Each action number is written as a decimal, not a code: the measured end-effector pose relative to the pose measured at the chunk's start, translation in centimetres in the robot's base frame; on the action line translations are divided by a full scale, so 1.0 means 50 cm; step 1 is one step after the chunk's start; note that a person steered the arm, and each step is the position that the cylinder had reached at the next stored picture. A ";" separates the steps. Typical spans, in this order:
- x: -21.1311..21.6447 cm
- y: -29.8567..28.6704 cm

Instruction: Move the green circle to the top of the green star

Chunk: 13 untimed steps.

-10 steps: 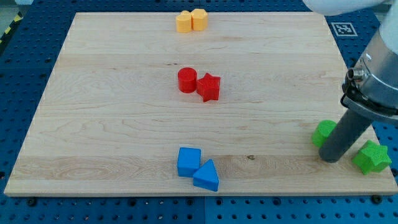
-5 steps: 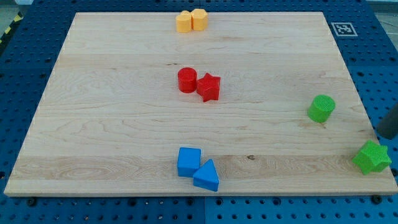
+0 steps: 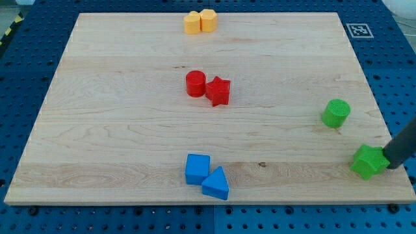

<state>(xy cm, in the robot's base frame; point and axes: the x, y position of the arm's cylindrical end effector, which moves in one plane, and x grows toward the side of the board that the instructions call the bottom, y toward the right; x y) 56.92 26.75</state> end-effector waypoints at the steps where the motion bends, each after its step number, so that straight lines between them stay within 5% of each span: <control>1: 0.000 -0.023; 5: -0.269 -0.005; 8: -0.251 -0.146; 10: -0.194 -0.146; 13: -0.243 -0.124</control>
<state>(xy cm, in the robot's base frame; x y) 44.78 20.53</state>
